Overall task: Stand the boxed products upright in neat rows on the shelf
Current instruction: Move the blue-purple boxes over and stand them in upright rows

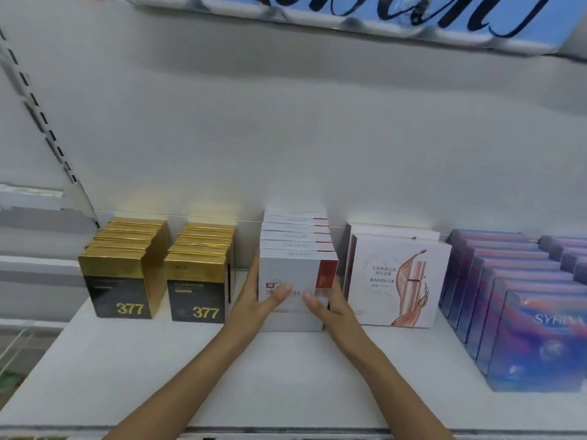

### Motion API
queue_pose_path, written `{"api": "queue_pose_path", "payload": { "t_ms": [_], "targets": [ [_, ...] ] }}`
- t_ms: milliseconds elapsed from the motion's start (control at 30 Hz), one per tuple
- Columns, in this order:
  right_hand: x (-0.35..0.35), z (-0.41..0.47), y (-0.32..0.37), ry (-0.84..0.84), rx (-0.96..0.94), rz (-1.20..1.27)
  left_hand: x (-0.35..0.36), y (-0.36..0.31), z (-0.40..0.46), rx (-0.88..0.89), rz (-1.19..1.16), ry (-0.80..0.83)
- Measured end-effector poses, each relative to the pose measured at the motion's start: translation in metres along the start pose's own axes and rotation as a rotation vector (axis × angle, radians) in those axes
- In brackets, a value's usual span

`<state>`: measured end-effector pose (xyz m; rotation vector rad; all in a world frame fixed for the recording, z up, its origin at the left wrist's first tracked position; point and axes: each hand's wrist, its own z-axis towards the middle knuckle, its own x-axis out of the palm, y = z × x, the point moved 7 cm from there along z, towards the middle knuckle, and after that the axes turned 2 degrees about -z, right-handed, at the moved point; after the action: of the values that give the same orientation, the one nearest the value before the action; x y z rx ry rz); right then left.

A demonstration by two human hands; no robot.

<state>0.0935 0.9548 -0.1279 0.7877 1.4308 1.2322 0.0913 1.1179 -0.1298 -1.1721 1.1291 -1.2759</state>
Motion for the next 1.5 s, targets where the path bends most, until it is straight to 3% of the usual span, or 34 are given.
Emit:
{"api": "queue_pose_path", "payload": {
  "t_ms": [367, 567, 767, 867, 933, 1000, 1067, 1133, 1300, 1500],
  "targets": [
    [0.015, 0.002, -0.004, -0.034, 0.024, 0.172, -0.005, 0.006, -0.006, -0.154, -0.106, -0.082],
    [0.014, 0.001, 0.0, 0.011, 0.027, 0.184, -0.003, -0.001, -0.014, -0.116, -0.07, -0.153],
    [-0.002, -0.018, 0.024, 0.016, -0.105, -0.077, 0.004, -0.029, -0.046, 0.233, 0.226, -0.387],
    [-0.027, -0.043, 0.034, -0.119, -0.202, -0.248, 0.026, -0.063, -0.075, 0.517, 0.529, -0.485],
    [-0.056, -0.061, 0.041, -0.291, -0.297, -0.33, 0.059, -0.078, -0.09, 0.728, 0.668, -0.353],
    [-0.091, -0.073, 0.04, -0.474, -0.331, -0.34, 0.098, -0.08, -0.096, 0.87, 0.767, -0.089],
    [-0.126, -0.076, 0.025, -0.613, -0.252, -0.284, 0.13, -0.071, -0.088, 0.806, 0.735, 0.138],
    [-0.153, -0.07, 0.004, -0.665, -0.093, -0.201, 0.148, -0.054, -0.067, 0.597, 0.61, 0.224],
    [-0.172, -0.047, -0.018, -0.508, 0.076, -0.092, 0.152, -0.002, 0.005, 0.182, 0.394, 0.117],
    [-0.168, -0.038, -0.033, -0.508, 0.15, -0.076, 0.153, 0.014, 0.033, 0.074, 0.131, 0.135]
  ]
}}
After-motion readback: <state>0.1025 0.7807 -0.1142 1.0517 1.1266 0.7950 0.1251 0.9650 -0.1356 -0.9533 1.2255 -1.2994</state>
